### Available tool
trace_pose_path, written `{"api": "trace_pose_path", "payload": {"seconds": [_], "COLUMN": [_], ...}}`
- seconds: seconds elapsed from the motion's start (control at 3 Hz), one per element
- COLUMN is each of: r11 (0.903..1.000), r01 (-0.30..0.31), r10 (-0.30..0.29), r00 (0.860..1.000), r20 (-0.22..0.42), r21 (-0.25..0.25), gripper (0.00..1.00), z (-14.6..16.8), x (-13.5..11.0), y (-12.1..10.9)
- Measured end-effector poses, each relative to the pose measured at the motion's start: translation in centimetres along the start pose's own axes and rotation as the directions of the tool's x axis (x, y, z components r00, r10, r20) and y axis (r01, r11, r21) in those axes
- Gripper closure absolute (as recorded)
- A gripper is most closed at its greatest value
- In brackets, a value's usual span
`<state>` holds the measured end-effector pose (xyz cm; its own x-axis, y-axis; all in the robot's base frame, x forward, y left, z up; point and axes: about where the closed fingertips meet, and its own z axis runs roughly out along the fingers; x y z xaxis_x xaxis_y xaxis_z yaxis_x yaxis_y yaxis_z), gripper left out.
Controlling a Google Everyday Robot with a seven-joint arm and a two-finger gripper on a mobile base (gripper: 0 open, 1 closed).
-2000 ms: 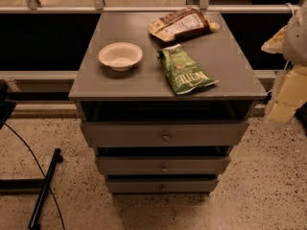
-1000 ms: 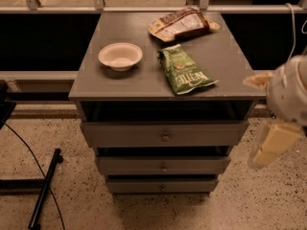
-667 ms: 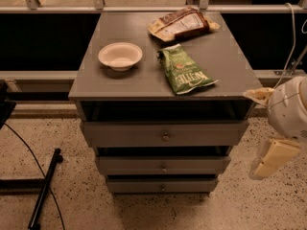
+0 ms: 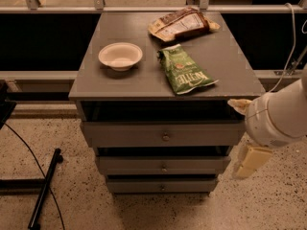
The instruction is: Open top drawer
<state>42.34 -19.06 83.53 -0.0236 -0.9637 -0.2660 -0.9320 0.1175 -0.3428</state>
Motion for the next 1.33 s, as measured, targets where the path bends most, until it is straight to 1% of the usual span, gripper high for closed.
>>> {"api": "trace_pose_path", "payload": {"seconds": [0.33, 0.67, 1.0, 1.33], "r11": [0.9989, 0.983, 0.9587, 0.9441], "r01": [0.036, 0.118, 0.143, 0.163], "r10": [-0.037, -0.128, -0.166, -0.196], "r00": [0.999, 0.99, 0.983, 0.977], "r20": [0.026, 0.059, 0.079, 0.089], "r21": [0.028, 0.14, 0.246, 0.287], "gripper": [0.0, 0.0, 0.0, 0.0], "z": [5.0, 10.0, 12.4, 14.7], "x": [1.2, 2.0, 1.9, 1.7], "y": [2.0, 1.0, -2.0, -5.5]}}
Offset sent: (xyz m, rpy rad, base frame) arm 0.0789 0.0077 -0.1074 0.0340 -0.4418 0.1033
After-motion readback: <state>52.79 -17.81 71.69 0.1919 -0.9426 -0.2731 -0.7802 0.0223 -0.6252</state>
